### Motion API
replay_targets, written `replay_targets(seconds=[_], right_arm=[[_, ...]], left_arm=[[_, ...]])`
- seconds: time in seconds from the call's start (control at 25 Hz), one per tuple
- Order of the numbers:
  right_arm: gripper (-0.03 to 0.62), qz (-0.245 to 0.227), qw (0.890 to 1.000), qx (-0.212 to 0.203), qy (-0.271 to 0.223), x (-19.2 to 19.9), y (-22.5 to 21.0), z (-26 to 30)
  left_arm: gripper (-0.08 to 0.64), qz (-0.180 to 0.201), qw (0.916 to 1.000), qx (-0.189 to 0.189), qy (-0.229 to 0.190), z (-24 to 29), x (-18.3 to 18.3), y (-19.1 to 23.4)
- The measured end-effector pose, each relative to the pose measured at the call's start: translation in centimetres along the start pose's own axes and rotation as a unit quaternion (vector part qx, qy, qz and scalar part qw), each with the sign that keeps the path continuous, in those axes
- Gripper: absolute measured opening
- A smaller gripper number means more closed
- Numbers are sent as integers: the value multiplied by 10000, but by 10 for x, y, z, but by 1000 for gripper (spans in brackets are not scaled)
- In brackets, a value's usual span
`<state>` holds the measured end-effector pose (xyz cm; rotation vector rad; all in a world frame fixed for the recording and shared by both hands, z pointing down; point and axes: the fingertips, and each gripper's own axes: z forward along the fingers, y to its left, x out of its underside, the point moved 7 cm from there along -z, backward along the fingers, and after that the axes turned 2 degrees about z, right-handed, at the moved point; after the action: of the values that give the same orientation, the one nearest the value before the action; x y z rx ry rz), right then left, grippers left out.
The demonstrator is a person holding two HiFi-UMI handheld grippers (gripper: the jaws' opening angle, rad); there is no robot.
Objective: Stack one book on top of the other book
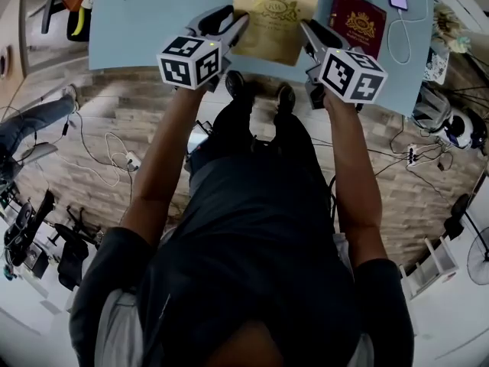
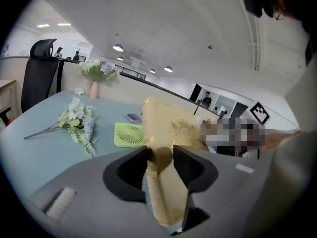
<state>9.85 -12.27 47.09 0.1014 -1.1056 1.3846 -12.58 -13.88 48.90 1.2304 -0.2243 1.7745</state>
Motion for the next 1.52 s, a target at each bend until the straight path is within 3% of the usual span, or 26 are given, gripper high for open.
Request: replay_targets(seconds=[0.96,1.52], right_arm=[[72,451,9969,633,-114,-12,-143,-88],[72,633,9944,838,120,-21,-204,-92]], left_arm=[[196,137,9961,712,505,129,3,-115],[196,217,9887,1091,1002,186,8,-138]])
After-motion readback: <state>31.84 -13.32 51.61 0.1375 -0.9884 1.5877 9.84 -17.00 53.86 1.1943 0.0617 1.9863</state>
